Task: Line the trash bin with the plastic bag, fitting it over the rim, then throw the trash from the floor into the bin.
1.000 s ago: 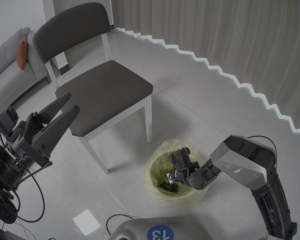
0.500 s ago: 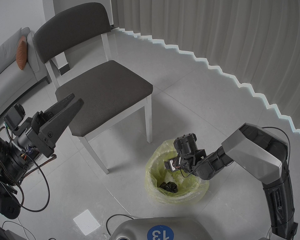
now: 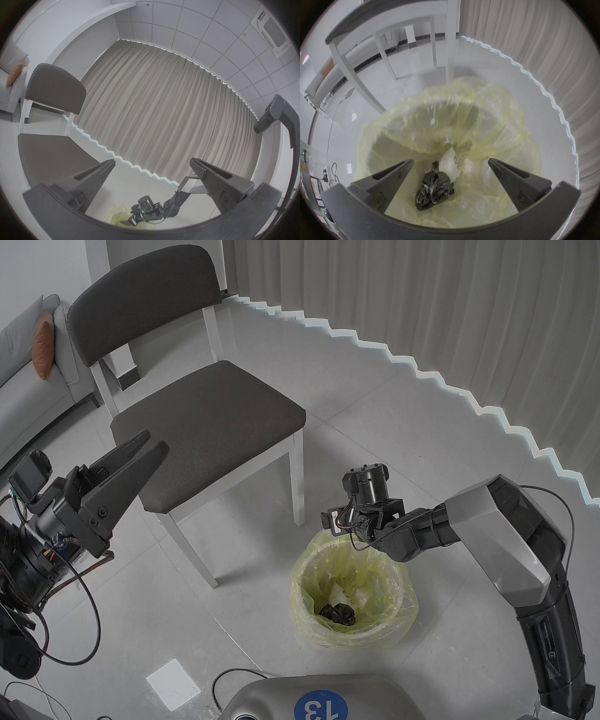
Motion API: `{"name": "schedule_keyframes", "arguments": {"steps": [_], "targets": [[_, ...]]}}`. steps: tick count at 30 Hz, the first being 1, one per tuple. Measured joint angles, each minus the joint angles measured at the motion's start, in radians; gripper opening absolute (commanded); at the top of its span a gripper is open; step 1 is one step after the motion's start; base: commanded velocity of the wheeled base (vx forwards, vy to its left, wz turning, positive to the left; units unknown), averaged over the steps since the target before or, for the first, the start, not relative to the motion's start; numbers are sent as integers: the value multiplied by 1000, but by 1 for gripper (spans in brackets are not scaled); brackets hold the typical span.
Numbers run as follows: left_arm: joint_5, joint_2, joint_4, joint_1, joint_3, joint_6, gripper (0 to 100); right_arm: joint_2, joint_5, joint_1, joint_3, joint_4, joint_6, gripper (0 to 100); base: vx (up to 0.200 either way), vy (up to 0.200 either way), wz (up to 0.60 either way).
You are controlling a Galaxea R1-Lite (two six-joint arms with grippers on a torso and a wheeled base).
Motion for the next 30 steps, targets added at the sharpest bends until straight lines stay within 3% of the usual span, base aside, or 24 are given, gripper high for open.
{"name": "schedule_keyframes", "arguments": {"steps": [11, 22, 25, 30], "targets": [[0, 17, 1, -3, 0, -2, 100, 3, -37, -39, -10, -1, 40, 100, 0, 0, 0], [43, 164, -63, -14, -1, 75, 100, -176, -46, 33, 191, -3, 51, 100, 0, 0, 0], [49, 181, -64, -27, 8, 57, 100, -200, -57, 37, 208, -3, 52, 100, 0, 0, 0], [48, 199, -65, -37, 4, -31, 100, -223, -105, 44, 221, 14, 51, 100, 200, 0, 0]]}}
